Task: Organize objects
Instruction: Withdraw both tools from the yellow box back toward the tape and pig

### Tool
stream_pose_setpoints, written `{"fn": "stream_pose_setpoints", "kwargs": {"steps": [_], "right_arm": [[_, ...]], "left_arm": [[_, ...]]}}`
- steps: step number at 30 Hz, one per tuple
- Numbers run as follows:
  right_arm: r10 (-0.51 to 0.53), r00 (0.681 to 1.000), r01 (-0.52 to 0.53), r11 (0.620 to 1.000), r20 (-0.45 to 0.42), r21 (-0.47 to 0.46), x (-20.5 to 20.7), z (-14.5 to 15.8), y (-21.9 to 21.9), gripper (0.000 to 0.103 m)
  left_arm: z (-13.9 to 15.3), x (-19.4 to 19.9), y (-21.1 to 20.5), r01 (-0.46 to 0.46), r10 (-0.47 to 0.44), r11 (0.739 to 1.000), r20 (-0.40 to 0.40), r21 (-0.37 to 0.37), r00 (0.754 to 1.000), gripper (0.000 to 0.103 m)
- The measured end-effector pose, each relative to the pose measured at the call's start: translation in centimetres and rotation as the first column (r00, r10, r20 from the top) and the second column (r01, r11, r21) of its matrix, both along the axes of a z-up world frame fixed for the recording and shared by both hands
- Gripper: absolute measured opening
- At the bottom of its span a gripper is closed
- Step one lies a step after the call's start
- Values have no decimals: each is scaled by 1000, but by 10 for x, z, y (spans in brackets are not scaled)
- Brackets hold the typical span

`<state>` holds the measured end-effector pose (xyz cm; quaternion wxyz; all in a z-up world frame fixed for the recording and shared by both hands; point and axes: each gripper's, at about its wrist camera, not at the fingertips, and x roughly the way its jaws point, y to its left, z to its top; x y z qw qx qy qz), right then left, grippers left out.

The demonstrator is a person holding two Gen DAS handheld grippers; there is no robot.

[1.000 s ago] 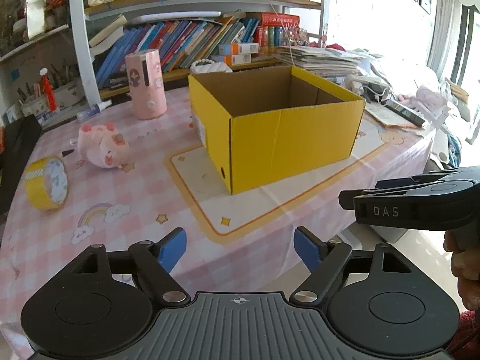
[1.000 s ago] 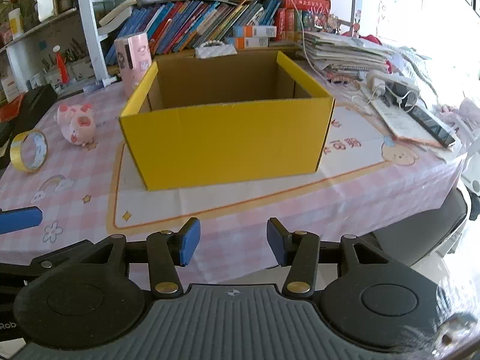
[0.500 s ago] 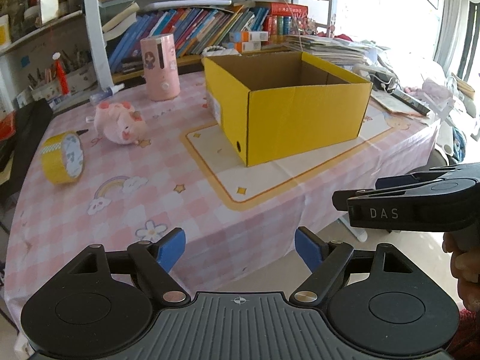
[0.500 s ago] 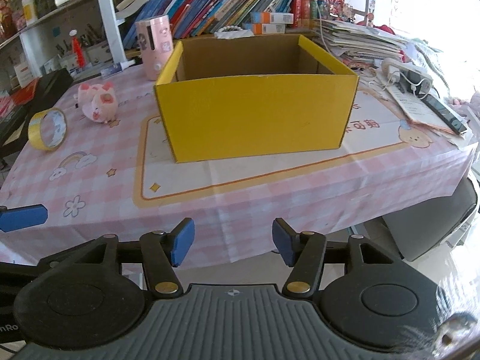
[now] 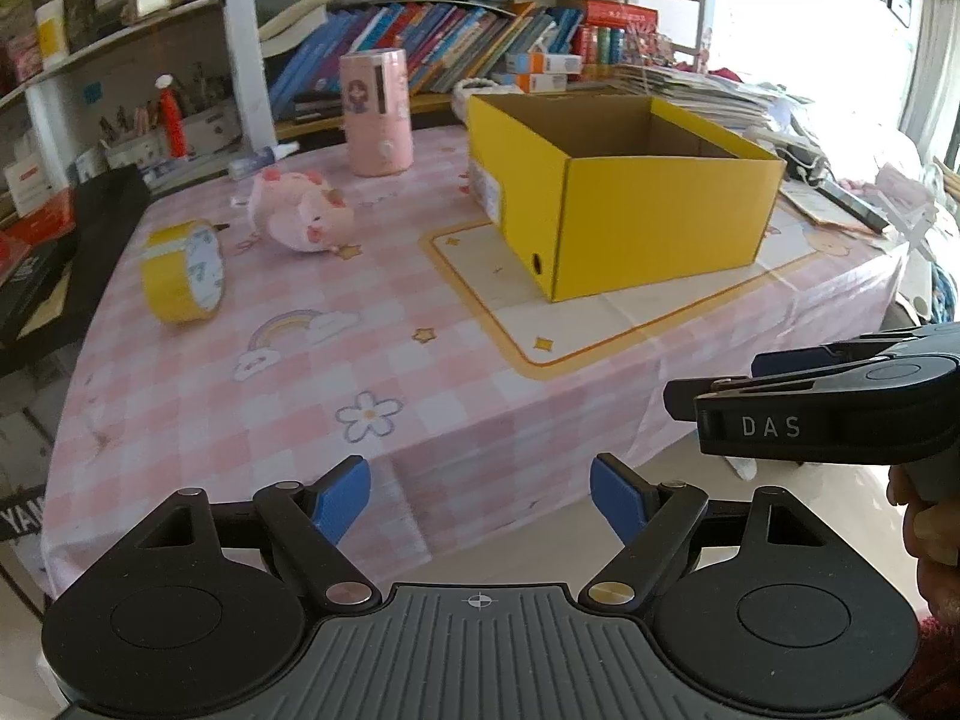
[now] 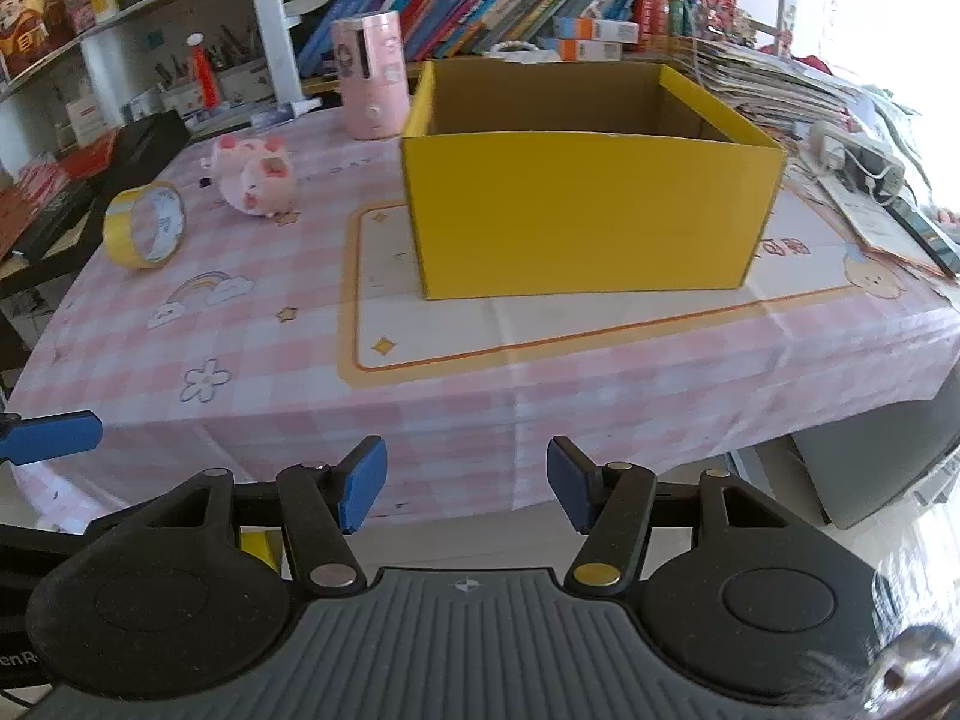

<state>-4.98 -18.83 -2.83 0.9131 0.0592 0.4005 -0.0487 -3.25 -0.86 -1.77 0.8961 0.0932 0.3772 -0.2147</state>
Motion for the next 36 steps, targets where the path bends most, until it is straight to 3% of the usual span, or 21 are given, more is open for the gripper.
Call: {"fn": "stream_pose_setpoints", "kwargs": {"steps": [21, 36], "right_arm": [[185, 982, -185, 983, 24, -15, 33, 8, 64, 58], [287, 958, -288, 958, 21, 2, 93, 3, 82, 58]], "left_arm": [[7, 6, 58, -173, 173, 985, 28, -9, 984, 84], [7, 56, 73, -280, 280, 960, 25, 3, 960, 84]]}}
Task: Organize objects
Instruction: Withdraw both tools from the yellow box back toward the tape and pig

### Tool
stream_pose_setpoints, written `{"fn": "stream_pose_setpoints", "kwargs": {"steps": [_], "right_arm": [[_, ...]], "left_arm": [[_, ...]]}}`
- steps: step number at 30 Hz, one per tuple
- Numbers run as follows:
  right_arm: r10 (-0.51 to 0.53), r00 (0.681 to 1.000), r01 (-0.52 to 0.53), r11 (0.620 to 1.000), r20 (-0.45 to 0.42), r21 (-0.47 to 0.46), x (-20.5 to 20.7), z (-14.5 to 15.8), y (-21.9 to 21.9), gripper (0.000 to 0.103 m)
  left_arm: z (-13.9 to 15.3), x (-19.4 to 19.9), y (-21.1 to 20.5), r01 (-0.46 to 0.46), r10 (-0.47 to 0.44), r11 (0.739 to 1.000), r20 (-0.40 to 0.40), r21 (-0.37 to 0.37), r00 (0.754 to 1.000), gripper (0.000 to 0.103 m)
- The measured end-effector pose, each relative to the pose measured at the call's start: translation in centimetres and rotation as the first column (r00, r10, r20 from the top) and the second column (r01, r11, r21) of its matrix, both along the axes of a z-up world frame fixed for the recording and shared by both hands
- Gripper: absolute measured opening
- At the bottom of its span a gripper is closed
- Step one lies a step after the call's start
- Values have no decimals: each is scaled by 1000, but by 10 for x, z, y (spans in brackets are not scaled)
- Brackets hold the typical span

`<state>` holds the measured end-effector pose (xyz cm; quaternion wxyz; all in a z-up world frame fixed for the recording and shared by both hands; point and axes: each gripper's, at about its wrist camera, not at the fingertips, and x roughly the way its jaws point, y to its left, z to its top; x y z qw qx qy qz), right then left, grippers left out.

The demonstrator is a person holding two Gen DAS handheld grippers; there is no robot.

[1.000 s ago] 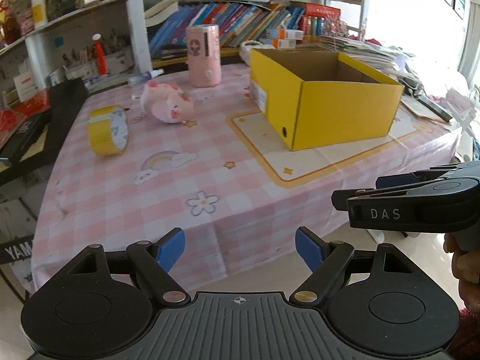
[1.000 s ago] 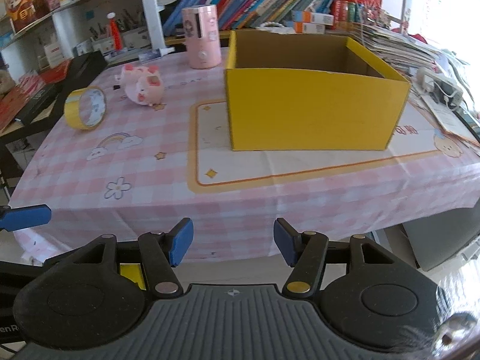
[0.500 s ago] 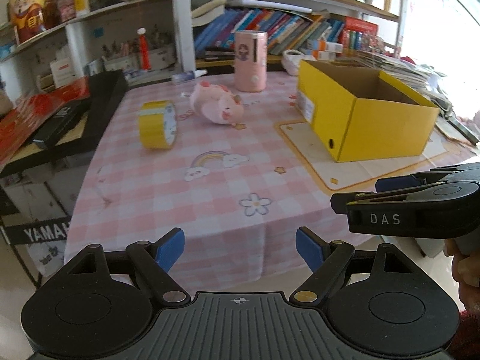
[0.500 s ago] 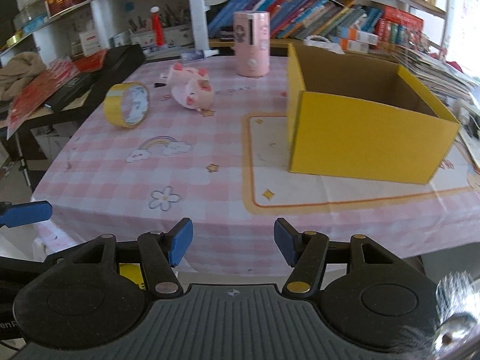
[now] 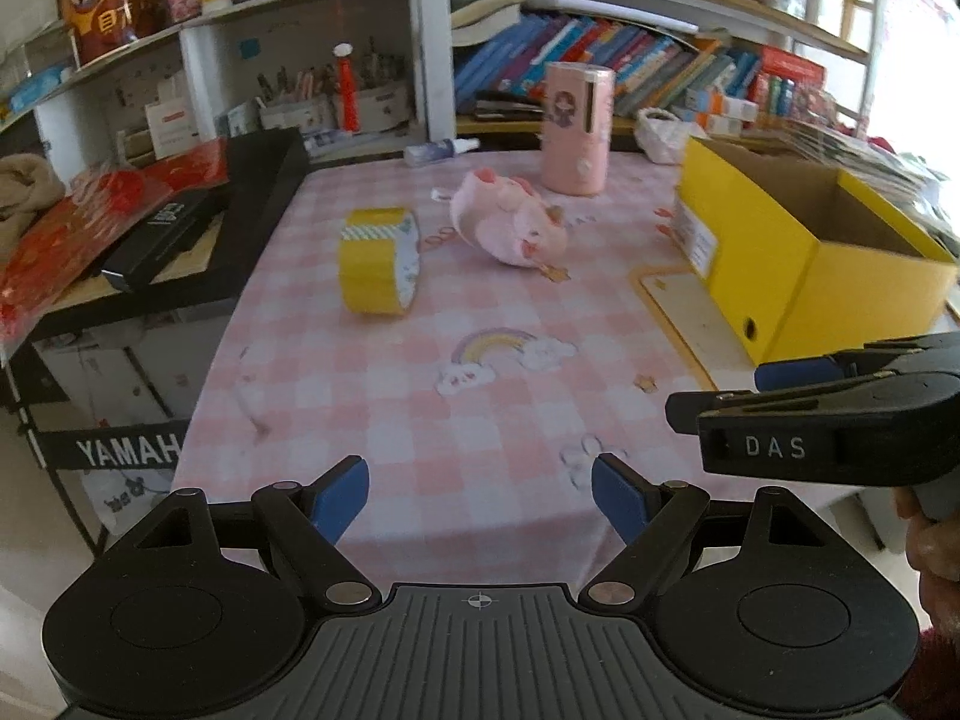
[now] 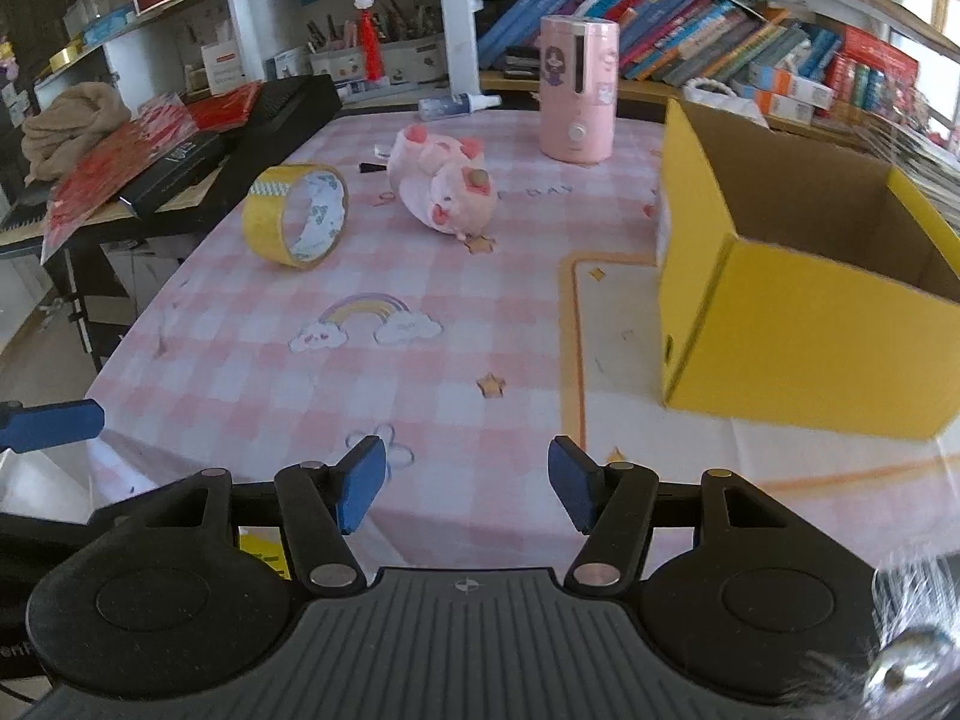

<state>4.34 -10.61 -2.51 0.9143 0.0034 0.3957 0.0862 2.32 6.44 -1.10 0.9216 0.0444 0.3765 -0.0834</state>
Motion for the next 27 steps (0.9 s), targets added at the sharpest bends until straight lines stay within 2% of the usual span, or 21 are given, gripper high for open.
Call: {"fn": "stream_pose_setpoints", "kwargs": {"steps": [12, 27], "right_arm": [[49, 999, -49, 999, 13, -5, 76, 2, -5, 58], [85, 995, -86, 996, 42, 17, 156, 2, -3, 62]], "left_arm": [[-2, 64, 0, -88, 88, 996, -2, -16, 996, 84], [-4, 140, 11, -220, 220, 976, 16, 0, 975, 82]]}}
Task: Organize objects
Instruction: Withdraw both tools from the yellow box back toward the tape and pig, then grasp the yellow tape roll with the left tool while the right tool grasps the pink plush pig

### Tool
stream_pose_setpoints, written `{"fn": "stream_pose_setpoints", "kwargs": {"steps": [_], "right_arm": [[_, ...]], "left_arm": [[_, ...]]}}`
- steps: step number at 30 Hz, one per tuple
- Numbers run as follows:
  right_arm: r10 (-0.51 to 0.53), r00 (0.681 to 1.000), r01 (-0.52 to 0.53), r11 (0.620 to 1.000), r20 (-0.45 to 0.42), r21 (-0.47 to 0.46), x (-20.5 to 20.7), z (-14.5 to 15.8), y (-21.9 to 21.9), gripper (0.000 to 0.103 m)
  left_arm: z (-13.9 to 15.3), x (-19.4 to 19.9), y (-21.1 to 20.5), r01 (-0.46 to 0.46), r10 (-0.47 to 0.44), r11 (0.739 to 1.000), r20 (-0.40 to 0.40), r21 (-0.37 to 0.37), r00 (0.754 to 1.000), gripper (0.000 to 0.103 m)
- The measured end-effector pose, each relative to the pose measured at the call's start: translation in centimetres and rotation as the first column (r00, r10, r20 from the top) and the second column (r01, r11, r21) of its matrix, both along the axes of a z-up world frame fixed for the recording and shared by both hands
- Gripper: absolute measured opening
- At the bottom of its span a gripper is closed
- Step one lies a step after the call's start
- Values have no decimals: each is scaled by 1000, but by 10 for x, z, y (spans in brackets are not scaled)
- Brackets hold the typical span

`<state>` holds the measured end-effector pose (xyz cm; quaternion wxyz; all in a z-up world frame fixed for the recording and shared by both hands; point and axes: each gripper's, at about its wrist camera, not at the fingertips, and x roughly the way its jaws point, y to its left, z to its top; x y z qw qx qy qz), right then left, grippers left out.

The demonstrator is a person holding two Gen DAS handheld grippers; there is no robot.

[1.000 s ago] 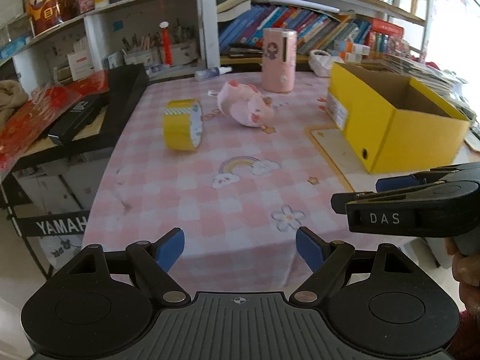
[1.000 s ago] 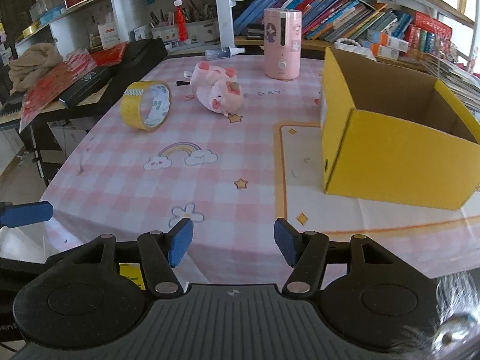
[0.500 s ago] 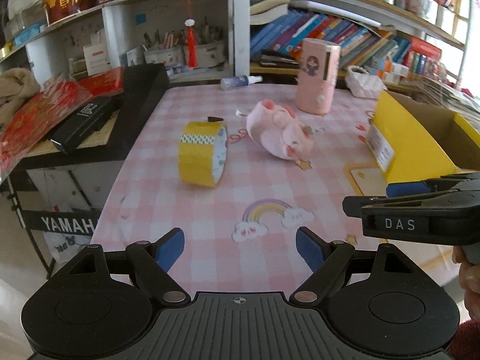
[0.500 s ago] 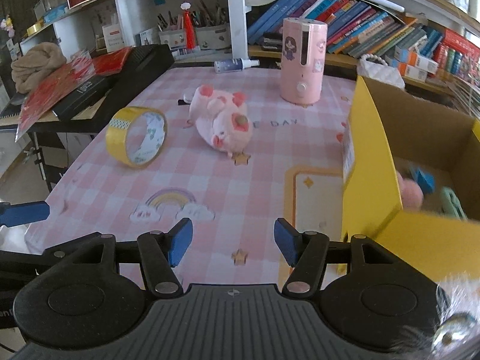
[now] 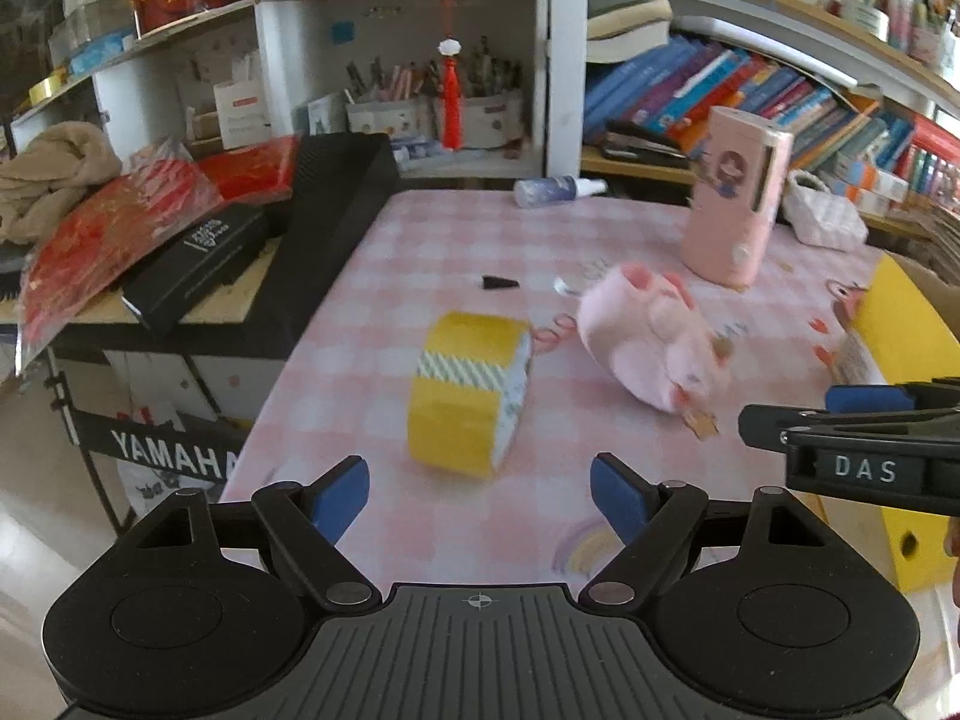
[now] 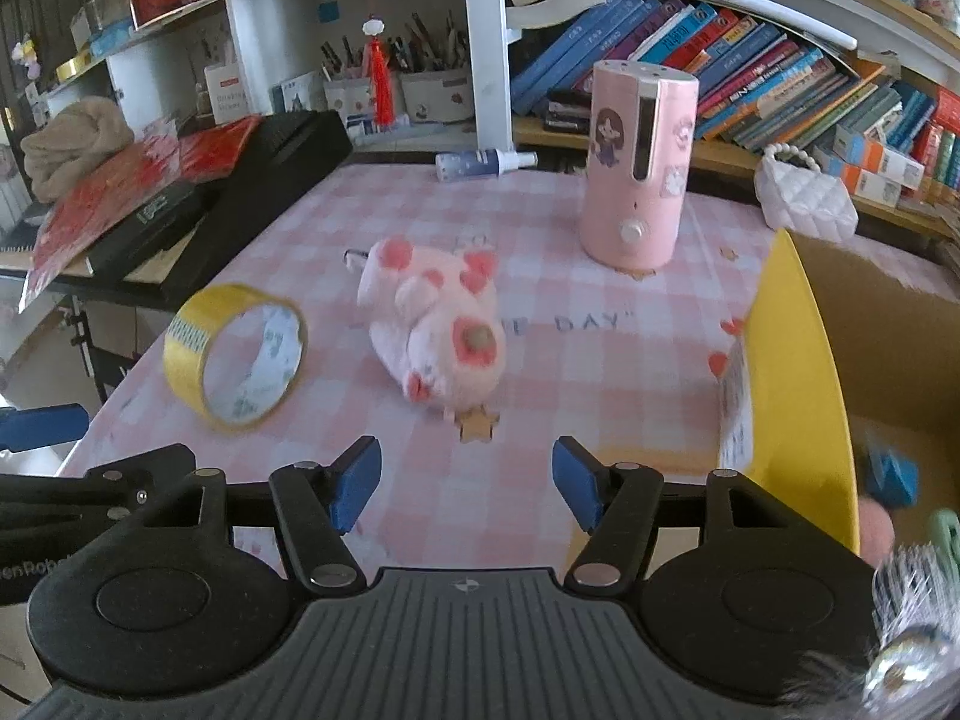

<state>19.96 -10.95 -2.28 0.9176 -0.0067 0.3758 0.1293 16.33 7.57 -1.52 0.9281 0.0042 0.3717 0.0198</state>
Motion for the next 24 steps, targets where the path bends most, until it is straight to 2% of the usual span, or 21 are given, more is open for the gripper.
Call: {"fn": "stream_pose_setpoints", "kwargs": {"steps": [11, 20, 22, 24], "right_arm": [[11, 1000, -11, 1000, -19, -17, 67, -13, 18, 82], [38, 998, -38, 999, -53, -3, 115, -29, 37, 88], [50, 997, -51, 999, -53, -5, 120, -32, 42, 88], [59, 997, -60, 998, -58, -7, 124, -35, 44, 88]], "left_arm": [[-21, 54, 14, -28, 29, 999, -42, 18, 999, 82], [-36, 87, 15, -13, 16, 999, -79, 29, 997, 81], [-39, 92, 15, -6, 9, 1000, -86, 28, 996, 78], [-42, 97, 14, -1, 3, 1000, -95, 24, 995, 69]]}}
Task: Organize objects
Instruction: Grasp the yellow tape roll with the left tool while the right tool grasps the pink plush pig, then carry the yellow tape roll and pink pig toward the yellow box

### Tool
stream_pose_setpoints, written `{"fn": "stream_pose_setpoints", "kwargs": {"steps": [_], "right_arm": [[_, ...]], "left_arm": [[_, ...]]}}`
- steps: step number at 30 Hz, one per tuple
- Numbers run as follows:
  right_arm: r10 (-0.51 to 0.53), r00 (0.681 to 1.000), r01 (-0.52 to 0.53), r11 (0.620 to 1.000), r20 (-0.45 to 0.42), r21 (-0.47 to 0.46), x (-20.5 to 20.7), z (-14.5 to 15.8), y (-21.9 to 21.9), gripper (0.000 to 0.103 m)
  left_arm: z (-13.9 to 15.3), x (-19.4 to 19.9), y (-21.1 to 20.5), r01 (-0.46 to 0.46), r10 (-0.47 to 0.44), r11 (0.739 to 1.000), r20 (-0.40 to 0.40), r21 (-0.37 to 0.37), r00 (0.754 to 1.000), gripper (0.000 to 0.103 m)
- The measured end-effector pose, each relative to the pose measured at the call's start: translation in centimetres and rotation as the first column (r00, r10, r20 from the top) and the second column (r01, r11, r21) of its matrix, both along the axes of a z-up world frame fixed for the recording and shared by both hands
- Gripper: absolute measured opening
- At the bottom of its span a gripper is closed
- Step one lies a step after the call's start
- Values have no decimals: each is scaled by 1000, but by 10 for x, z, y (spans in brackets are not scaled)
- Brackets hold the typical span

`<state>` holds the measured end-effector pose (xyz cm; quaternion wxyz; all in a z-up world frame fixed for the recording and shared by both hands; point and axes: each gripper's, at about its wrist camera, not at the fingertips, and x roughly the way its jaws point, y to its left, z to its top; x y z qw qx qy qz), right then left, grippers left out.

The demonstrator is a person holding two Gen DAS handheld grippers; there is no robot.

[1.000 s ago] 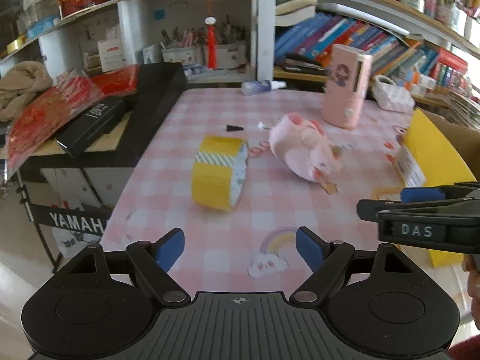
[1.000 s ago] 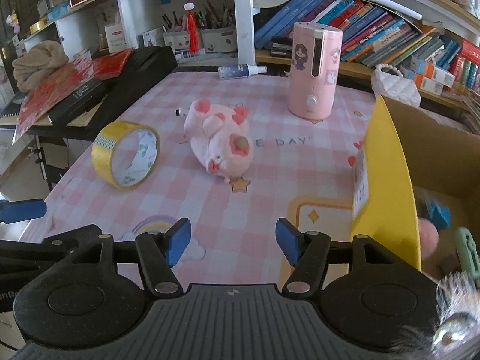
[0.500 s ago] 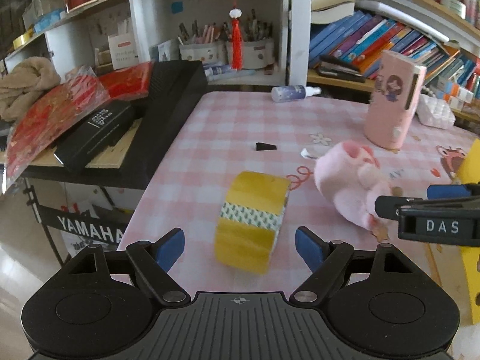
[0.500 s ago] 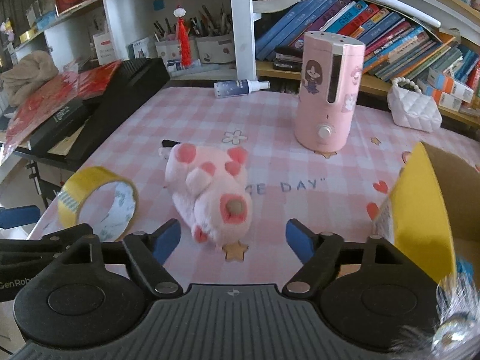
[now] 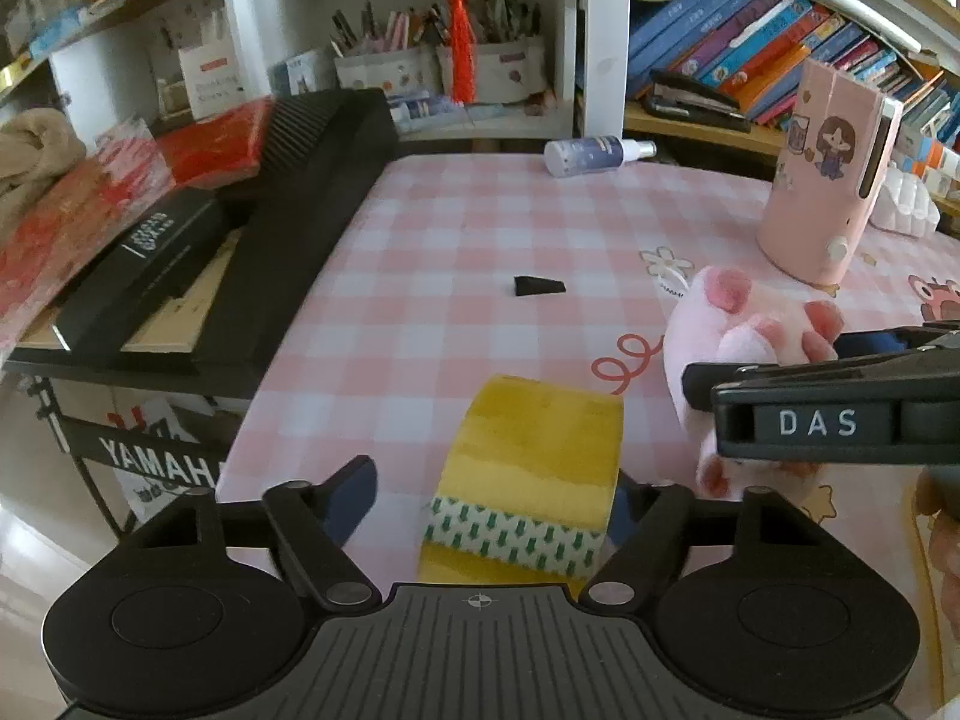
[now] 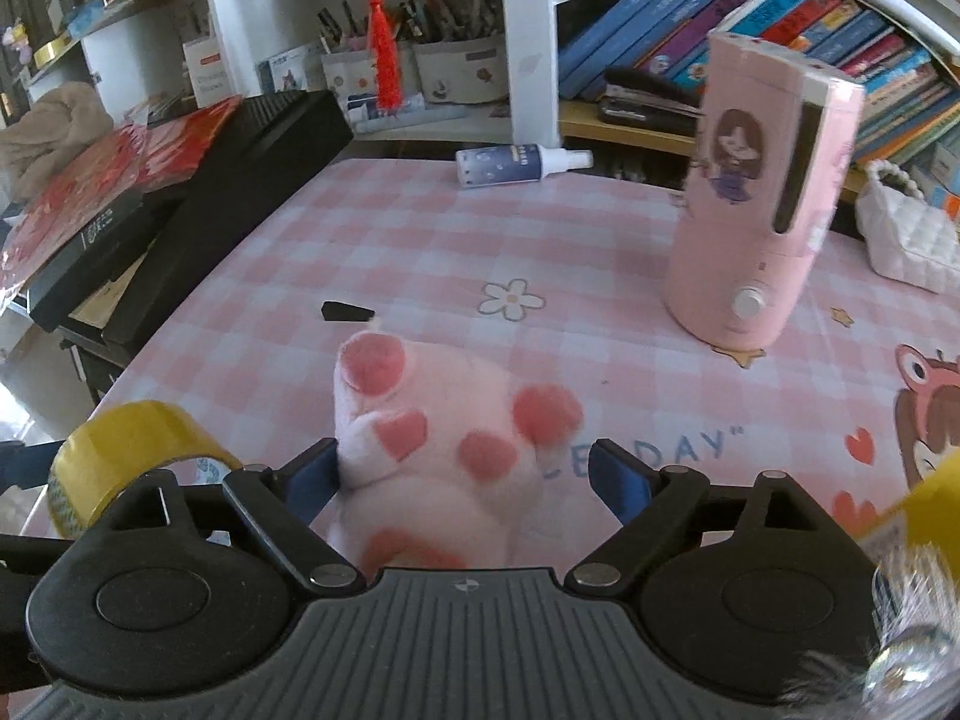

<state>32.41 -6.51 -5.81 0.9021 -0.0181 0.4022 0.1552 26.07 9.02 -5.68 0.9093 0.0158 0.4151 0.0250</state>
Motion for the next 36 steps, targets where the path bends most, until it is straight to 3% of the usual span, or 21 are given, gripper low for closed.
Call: {"fn": "stream_pose_setpoints", "kwargs": {"steps": [4, 6, 9, 19, 36], "right_arm": [[18, 1000, -18, 1000, -17, 23, 4, -5, 1, 85], [33, 999, -32, 998, -26, 50, 5, -6, 0, 71], [50, 998, -49, 998, -22, 50, 2, -4, 0, 64], [14, 1000, -15, 998, 16, 65, -21, 17, -13, 61], [1, 999, -3, 999, 38, 48, -115, 43, -36, 61]], "left_arm": [[-4, 5, -1, 17, -17, 1000, -17, -19, 1000, 48], [-4, 5, -2, 30, -30, 999, -21, -28, 999, 31], [0, 1, -2, 41, -42, 998, -15, -52, 999, 21], [21, -26, 3, 30, -29, 989, 12, -147, 1000, 19], [42, -111, 2, 65, -52, 974, 64, -217, 997, 19]]}}
